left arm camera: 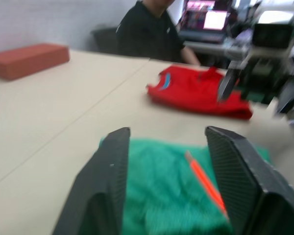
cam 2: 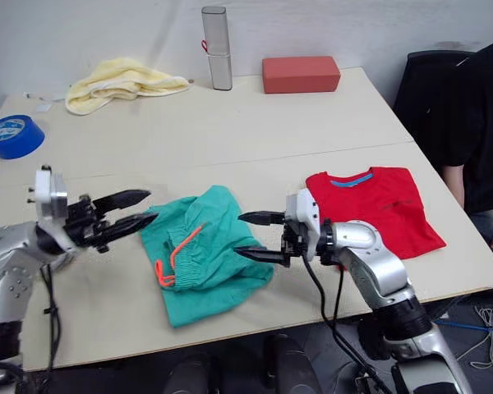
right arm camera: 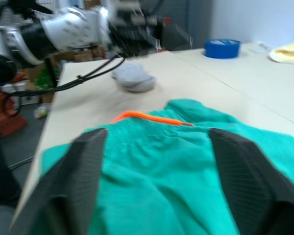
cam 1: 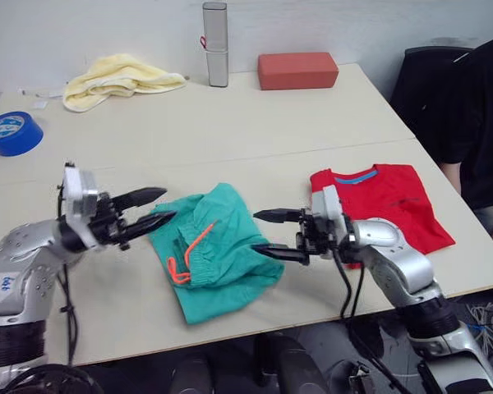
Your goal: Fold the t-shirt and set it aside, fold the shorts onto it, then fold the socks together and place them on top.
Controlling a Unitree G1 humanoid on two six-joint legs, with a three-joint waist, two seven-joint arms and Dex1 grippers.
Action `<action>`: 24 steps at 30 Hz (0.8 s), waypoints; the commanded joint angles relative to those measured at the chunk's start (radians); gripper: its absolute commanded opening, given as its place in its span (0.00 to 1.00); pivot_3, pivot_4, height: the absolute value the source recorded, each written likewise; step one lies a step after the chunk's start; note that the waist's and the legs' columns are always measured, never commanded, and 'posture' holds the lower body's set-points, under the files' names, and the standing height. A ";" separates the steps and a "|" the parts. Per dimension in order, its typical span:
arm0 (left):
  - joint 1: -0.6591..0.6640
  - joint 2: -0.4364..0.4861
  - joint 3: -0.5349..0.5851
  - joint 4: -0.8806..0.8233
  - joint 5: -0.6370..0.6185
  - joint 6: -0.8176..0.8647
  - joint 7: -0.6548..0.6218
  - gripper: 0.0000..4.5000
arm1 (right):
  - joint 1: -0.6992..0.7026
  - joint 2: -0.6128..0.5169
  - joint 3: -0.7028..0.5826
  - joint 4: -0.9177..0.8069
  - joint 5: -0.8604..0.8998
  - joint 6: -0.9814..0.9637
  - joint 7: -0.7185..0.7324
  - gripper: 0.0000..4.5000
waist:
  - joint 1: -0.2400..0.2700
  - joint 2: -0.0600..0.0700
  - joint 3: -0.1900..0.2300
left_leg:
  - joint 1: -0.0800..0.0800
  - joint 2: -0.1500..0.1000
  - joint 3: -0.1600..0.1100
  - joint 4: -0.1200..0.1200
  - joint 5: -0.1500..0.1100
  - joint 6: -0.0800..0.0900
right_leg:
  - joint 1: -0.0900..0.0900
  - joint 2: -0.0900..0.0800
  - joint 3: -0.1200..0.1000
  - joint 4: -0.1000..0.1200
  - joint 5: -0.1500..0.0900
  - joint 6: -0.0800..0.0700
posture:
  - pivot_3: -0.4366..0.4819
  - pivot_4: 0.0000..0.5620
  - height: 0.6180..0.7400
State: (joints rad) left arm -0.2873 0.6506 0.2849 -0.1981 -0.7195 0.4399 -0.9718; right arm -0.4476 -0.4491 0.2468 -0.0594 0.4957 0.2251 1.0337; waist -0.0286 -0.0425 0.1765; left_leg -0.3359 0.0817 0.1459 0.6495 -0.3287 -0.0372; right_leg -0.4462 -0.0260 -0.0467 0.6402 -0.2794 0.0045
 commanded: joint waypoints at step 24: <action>0.111 -0.069 -0.100 0.123 0.266 -0.212 0.188 0.00 | 0.132 -0.043 0.031 0.037 -0.193 -0.233 0.120 0.00 | -0.025 0.000 0.000 | 0.002 0.000 0.000 0.000 0.002 0.000 | -0.001 0.000 0.001 0.004 0.000 -0.002 | 0.48 0.27 1.00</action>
State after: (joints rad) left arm -0.1575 0.5855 0.1345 -0.0333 -0.3744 0.2395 -0.7443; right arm -0.3094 -0.4961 0.3211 0.0318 0.2485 -0.0121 1.1453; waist -0.0535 -0.0425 0.1768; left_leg -0.3341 0.0820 0.1460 0.6494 -0.3262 -0.0371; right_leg -0.4470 -0.0258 -0.0463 0.6445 -0.2797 0.0023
